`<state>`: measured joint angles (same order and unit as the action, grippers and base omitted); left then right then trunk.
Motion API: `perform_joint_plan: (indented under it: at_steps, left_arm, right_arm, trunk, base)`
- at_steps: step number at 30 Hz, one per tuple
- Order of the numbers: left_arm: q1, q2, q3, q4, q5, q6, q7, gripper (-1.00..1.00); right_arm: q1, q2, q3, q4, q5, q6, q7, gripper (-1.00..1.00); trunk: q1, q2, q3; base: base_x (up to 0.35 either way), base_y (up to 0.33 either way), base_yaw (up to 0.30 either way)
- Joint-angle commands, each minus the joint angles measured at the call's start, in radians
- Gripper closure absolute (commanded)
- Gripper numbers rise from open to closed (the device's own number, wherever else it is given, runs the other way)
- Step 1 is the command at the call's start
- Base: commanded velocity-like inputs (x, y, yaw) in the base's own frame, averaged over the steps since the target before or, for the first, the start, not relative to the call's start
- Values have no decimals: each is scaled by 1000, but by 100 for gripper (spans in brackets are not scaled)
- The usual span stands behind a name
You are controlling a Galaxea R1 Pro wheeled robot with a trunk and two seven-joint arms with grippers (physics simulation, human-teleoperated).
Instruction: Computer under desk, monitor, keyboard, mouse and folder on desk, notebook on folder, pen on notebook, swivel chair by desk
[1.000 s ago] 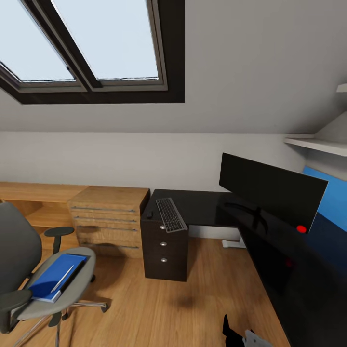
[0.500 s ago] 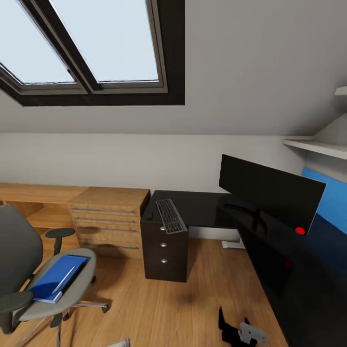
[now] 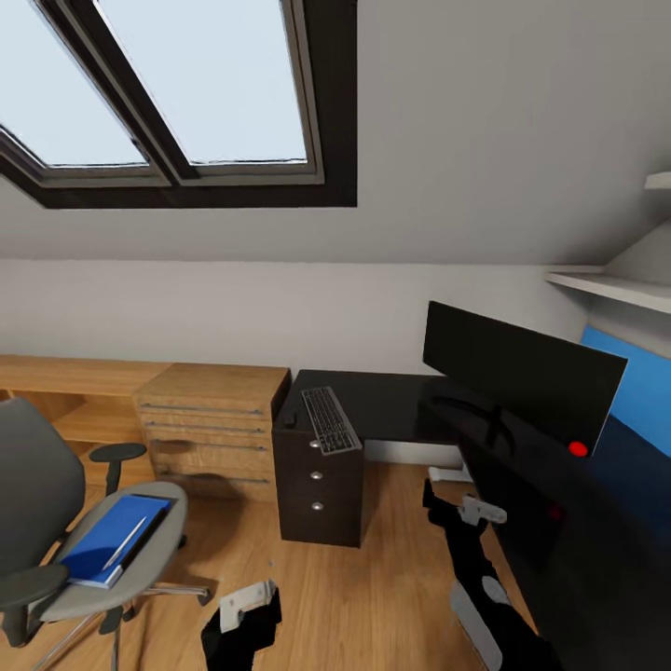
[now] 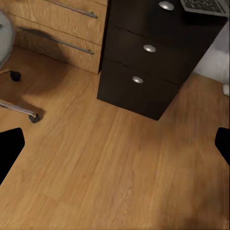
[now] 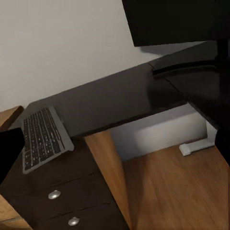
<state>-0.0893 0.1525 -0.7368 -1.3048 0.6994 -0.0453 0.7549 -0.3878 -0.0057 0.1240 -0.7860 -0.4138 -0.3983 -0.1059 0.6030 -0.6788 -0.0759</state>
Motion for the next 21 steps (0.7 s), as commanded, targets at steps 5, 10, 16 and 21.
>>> perform_joint_plan:
  at_steps: [5,10,16,21]
  left_arm:
    - [-2,-4,156,-223,10,240,12,-100]
    - [-2,-55,285,-193,4,329,14,-100]
    - [-2,-57,287,-177,4,332,14,-100]
    - [-2,-59,273,-176,5,332,15,-100]
  right_arm:
    - [18,-19,-1,-315,21,389,-141,-100]
    - [34,-5,3,-349,3,550,-207,-100]
    - [36,22,5,-353,3,441,-209,-100]
    - [39,27,6,-354,6,416,-214,-100]
  trunk:
    - [-7,13,4]
    - [-7,13,4]
    - [-7,13,4]
    - [-7,13,4]
  base:
    - [0,0,0]
    - [-9,-9,0]
    - [-181,-171,0]
    - [-243,-246,0]
